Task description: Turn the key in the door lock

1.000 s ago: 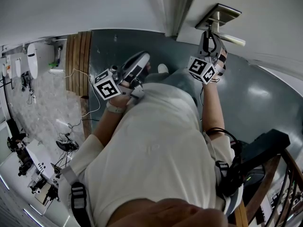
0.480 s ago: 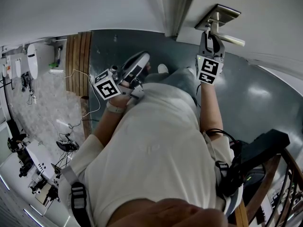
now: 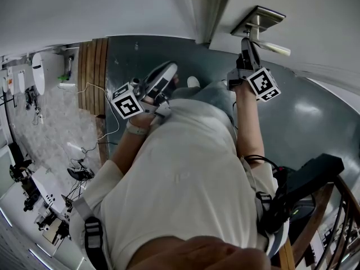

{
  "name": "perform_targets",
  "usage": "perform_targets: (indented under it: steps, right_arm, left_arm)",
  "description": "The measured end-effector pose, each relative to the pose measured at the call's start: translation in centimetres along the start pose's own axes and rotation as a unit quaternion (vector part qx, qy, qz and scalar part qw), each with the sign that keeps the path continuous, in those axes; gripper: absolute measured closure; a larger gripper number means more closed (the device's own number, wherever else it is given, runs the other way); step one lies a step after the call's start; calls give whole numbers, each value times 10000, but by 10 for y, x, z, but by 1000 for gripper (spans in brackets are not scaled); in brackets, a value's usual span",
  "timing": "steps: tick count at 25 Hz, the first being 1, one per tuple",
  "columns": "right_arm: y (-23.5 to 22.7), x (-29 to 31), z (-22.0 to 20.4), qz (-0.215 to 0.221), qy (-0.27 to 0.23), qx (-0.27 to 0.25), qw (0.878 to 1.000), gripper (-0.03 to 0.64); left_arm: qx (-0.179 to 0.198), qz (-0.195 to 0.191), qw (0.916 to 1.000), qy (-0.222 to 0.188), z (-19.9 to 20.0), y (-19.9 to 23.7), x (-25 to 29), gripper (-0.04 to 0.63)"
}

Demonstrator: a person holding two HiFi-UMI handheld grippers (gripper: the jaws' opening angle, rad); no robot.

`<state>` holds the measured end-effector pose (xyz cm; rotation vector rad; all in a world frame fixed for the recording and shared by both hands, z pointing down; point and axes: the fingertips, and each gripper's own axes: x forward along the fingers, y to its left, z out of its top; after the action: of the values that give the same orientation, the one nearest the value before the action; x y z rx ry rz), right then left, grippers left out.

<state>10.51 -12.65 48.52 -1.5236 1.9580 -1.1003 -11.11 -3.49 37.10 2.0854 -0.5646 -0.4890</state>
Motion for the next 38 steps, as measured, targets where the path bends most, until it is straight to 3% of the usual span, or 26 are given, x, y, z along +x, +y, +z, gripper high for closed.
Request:
perform_targets:
  steps: [4,9,13,16,22,31,38]
  right_arm:
    - [-7,-6,-4,107,-128,1571,9874,563]
    - [-9,-8,-4,530,-371,2786,9582,565]
    - [-14,-10,-8,1000,-647,4119,9034,577]
    - [-17,-10,-10,1314,-803,4732,8674,577]
    - [-17,-10,-10,1581,-1045,5354,8231,577]
    - [-21,-12,-10,1720,-1031,5455,8137,577]
    - [-7,-26,-12,1819,-780,5129,8353,575]
  left_arm:
    - [-21,-5,10000,3,0,0,1,587]
    - [-33,4,10000,7,-1,0,0,586]
    - [-42,-2,10000,20,-2,0,0,586]
    - [-66,-15,10000,32,-1,0,1,588]
    - [-67,-7,10000,60,1,-2,2,586]
    - [-97,-21,9999,46,-1,-2,2,587]
    - [-139,-68,9999,21,-1,-1,4,586]
